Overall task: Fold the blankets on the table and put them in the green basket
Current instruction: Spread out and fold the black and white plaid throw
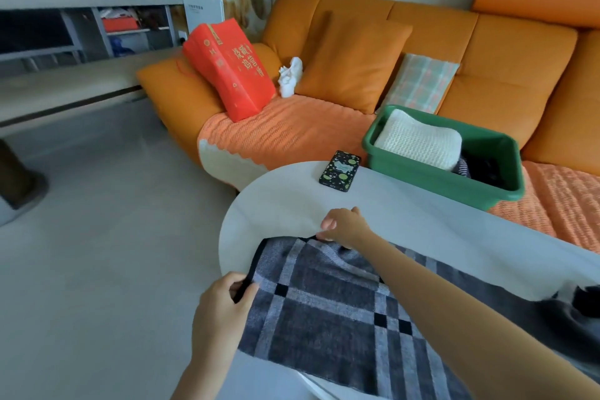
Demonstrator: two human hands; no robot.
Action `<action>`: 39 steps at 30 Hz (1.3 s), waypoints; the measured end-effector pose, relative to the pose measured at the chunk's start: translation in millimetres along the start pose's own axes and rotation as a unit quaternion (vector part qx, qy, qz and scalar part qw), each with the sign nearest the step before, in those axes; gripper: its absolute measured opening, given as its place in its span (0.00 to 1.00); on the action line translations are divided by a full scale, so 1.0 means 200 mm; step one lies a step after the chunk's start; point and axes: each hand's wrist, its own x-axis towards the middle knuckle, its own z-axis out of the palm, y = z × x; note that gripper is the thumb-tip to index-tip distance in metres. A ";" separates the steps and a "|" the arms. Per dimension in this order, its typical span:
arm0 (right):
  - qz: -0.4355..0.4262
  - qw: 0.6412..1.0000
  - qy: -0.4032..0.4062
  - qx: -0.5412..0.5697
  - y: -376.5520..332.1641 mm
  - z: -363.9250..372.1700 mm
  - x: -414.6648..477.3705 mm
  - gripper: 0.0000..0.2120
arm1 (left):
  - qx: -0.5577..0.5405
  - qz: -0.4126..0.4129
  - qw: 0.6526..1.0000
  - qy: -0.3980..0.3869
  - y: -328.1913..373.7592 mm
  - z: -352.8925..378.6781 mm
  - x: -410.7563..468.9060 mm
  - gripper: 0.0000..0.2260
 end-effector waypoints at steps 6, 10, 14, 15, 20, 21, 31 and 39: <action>-0.038 0.997 -0.058 -0.033 -0.07 0.00 0.03 0.05 | -0.028 -0.008 1.000 0.000 -0.08 -0.01 -0.01 0.03; -0.024 0.993 0.109 -0.026 -0.17 -0.04 0.09 0.07 | -0.077 -0.017 0.996 0.038 -0.11 -0.02 0.05 0.03; -0.046 0.961 0.247 0.118 -0.33 -0.12 0.28 0.03 | -0.107 -0.016 0.991 0.075 -0.11 -0.07 0.21 0.04; -0.051 0.952 0.256 0.158 -0.38 -0.14 0.32 0.03 | -0.100 -0.008 0.991 0.086 -0.11 -0.08 0.26 0.04; -0.030 0.984 0.115 0.135 -0.41 -0.06 0.38 0.16 | 0.071 0.018 0.990 0.121 -0.12 -0.07 0.42 0.12; -0.034 0.989 0.078 0.119 -0.39 -0.01 0.35 0.19 | 0.118 0.045 0.983 0.132 -0.12 -0.05 0.41 0.15; -0.113 0.984 0.010 -0.139 -0.17 0.33 0.09 0.38 | 0.337 0.190 0.920 -0.057 -0.16 0.22 0.20 0.29; -0.084 0.985 0.045 -0.143 -0.28 0.37 0.25 0.33 | 0.354 0.170 0.918 -0.060 -0.23 0.14 0.42 0.37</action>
